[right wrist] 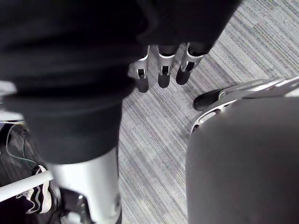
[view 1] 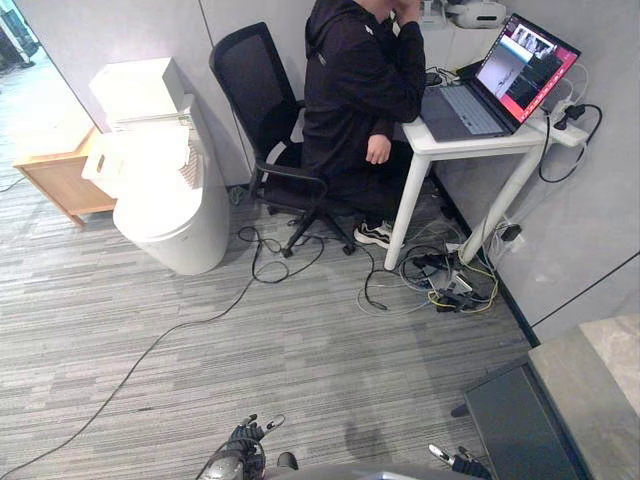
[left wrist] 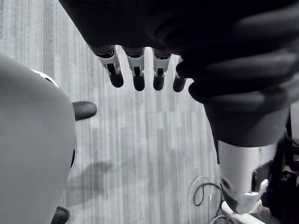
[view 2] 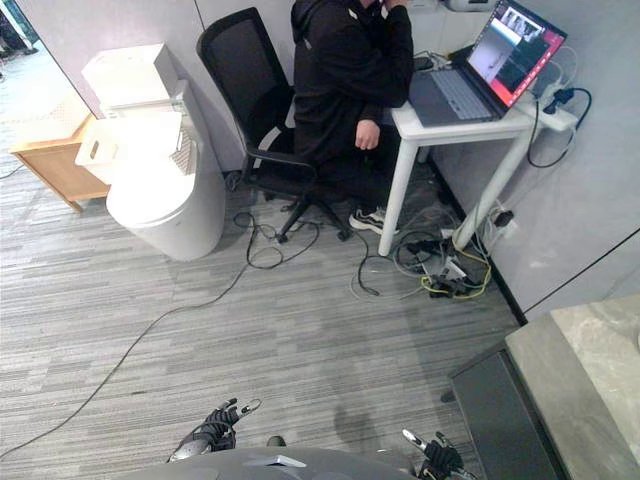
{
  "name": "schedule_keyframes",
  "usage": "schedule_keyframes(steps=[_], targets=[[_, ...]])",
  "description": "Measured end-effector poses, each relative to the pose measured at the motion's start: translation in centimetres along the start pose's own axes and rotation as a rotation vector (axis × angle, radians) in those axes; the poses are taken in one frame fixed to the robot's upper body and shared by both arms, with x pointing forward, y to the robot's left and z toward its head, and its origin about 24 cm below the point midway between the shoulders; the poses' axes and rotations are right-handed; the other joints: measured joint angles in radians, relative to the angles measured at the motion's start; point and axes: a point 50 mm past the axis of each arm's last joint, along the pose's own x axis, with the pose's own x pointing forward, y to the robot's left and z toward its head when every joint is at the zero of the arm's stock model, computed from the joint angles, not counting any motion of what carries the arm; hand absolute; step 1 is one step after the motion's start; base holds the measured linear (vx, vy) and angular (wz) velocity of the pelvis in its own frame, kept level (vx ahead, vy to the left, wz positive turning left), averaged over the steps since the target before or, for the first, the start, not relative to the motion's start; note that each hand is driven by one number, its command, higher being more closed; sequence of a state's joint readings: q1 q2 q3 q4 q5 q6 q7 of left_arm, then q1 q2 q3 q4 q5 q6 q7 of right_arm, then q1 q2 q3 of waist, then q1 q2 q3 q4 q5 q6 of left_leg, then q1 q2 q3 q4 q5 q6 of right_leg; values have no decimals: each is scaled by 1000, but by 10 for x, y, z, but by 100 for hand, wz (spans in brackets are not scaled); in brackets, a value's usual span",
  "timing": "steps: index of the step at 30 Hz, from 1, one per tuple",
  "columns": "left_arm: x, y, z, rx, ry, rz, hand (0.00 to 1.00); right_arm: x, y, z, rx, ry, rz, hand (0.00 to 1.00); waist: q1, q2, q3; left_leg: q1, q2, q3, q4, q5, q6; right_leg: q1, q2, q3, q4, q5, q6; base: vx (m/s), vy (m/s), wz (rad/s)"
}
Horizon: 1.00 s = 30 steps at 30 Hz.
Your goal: Organize washtable
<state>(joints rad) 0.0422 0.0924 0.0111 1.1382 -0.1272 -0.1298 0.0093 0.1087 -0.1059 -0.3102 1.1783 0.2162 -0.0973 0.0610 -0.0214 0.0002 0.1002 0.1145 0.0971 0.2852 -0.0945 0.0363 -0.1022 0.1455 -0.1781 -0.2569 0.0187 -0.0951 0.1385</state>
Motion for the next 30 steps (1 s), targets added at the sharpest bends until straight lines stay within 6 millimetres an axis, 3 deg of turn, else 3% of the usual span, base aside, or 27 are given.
schedule_keyframes(steps=[10, 14, 17, 18, 19, 21, 22, 23, 24, 25, 27, 28, 30], targets=[[1, 3, 1, 53, 11, 6, 0, 0, 2, -2, 6, 5, 3, 0, -1, -8, -2, 6, 27, 32, 0, -1, -11, 14, 19, 3, -31, 11, -8, 3, -16, -3], [1, 6, 2, 50, 8, 16, 0, 0, 2, 0, 5, 0, 6, 0, 0, -7, -1, 38, 55, 112, 3, -9, -35, 7, 39, 65, -17, 10, -17, 13, -32, -45], [1, 17, 3, 27, 6, 52, 0, 1, 9, 2, 24, -9, 28, 0, -3, -15, 17, 1, 114, 179, 163, -71, -66, -43, 57, 116, 70, -30, -49, -56, -61, -61], [0, 22, 5, 18, 0, 66, 0, 1, 11, 1, 15, -6, 39, 0, -3, -29, 26, -41, 165, 203, 314, -102, -77, -53, 70, 141, 102, -55, -69, -182, -134, -65], [0, 30, 6, 9, -6, 90, 0, 1, 13, -1, 6, -1, 48, 0, -1, -39, 30, -92, 229, 213, 494, -103, -73, -52, 86, 168, 132, -68, -85, -229, -187, -79], [-1, 32, 5, -13, -10, 100, 0, 1, 8, 3, -27, -10, 46, 0, 0, -11, 36, -148, 317, 185, 698, -85, -13, -53, 130, 215, 173, -99, -111, -187, -182, -82], [-2, 32, 2, -34, -10, 105, 0, 1, 4, 5, -44, -14, 41, 0, 0, -5, 41, -186, 343, 128, 797, -30, 67, -58, 150, 262, 195, -116, -123, -101, -155, -97], [-3, 31, 1, -46, -11, 107, 0, 1, 2, 7, -47, -17, 37, 0, 2, 3, 45, -216, 345, 74, 856, 38, 86, -61, 159, 301, 208, -119, -130, -46, -157, -116], [-4, 31, -2, -58, -10, 113, 0, 2, 1, 10, -52, -25, 32, 0, 0, 9, 43, -249, 314, -1, 905, 26, 57, -63, 161, 346, 215, -121, -138, 2, -90, -101], [-4, 29, -3, -67, -6, 111, 0, 2, -2, 12, -56, -28, 25, 0, -1, 15, 47, -253, 279, -36, 911, -32, 44, -67, 157, 376, 222, -119, -146, 87, -56, -120], [-6, 27, -10, -83, 9, 118, 0, 3, -2, 17, -64, -36, 26, 0, 1, 25, 51, -236, 128, -156, 779, -185, -5, -78, 154, 491, 225, -113, -148, 65, 3, -139], [-7, 28, -13, -83, 18, 120, 0, 3, -1, 18, -70, -38, 32, 0, 1, 26, 51, -230, 95, -199, 720, -202, -9, -84, 159, 519, 225, -112, -147, -47, 51, -146], [-11, 27, -25, -89, 50, 123, 0, 5, 3, 23, -84, -49, 45, 0, 2, 33, 49, -224, 2, -403, 505, -220, -33, -110, 183, 615, 227, -112, -139, -49, 155, -154]])
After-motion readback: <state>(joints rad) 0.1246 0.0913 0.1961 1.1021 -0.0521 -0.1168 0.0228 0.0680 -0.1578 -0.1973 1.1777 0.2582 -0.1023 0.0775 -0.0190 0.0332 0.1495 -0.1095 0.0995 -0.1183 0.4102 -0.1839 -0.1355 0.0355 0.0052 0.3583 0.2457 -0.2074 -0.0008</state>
